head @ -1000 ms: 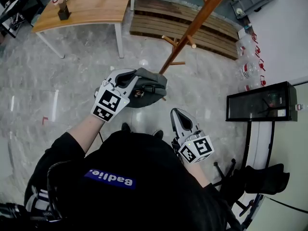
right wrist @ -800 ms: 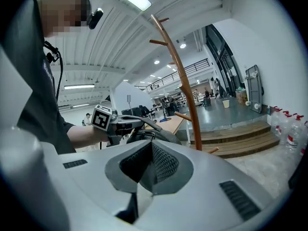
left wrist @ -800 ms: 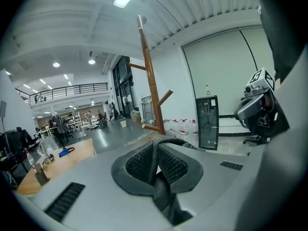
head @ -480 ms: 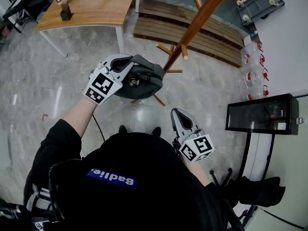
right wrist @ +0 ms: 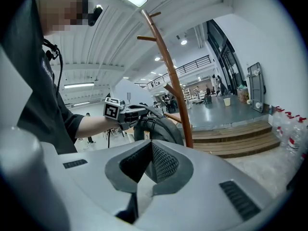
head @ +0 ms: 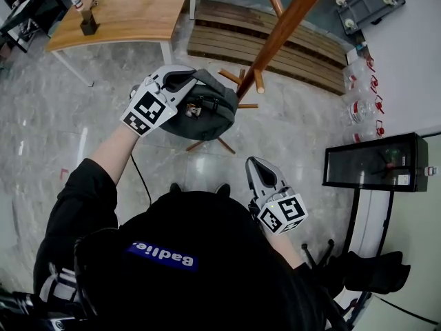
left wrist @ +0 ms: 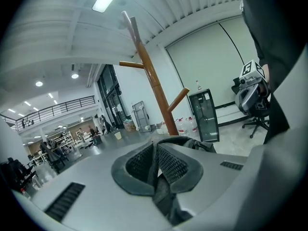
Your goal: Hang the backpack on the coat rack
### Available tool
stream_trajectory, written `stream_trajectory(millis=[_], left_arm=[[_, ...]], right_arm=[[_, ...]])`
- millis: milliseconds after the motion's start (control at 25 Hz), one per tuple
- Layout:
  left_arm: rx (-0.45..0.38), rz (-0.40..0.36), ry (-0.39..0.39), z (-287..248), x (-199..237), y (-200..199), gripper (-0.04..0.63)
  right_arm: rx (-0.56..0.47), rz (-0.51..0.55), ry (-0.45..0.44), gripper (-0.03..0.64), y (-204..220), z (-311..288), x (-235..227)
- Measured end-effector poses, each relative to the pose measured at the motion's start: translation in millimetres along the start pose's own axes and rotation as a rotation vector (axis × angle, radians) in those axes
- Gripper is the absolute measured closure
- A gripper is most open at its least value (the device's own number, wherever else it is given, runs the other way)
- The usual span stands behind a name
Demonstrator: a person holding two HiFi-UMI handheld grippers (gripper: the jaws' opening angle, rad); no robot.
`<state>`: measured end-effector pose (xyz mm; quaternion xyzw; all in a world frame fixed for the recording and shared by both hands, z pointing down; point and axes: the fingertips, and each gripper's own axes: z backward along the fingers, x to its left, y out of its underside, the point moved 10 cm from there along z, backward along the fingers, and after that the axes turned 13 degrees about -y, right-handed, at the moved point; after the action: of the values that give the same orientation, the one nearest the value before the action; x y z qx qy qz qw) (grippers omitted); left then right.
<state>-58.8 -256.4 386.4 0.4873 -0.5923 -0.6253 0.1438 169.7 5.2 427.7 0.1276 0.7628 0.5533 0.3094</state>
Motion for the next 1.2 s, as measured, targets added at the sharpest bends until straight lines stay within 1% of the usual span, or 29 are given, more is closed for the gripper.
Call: stream_trajectory(millis=[200, 400, 600, 680, 840, 1040, 1200], left_arm=[[-0.007, -0.062, 0.078, -17.9, 9.1, 0.1, 0.56], [-0.034, -0.127, 0.162, -34.2, 16.7, -5.6, 0.56], [-0.025, -0.156, 0.231, -54.9, 20.2, -4.2, 0.56], [-0.01, -0.162, 0.249, -60.8, 20.8, -0.9, 0.56], [-0.012, -0.173, 0.293, -74.2, 25.1, -1.6, 0.56], [-0.014, -0.214, 0.365, -90.8, 24.7, -4.3, 0.56], [-0.006, -0.211, 0.392, -101.3, 27.8, -1.1, 0.56]], right_arm=[[-0.001, -0.011, 0.021, 0.612, 0.4, -0.6, -1.5], [-0.002, -0.025, 0.035, 0.612, 2.1, -1.7, -2.3], [0.002, -0.034, 0.053, 0.612, 1.8, -3.7, -2.4], [0.003, -0.037, 0.06, 0.612, 2.9, -2.7, -2.1], [0.011, -0.045, 0.074, 0.612, 6.2, 0.1, -4.6], [0.014, -0.062, 0.087, 0.612, 10.6, 1.3, -6.8], [0.014, -0.07, 0.095, 0.612, 13.1, 4.4, -7.6]])
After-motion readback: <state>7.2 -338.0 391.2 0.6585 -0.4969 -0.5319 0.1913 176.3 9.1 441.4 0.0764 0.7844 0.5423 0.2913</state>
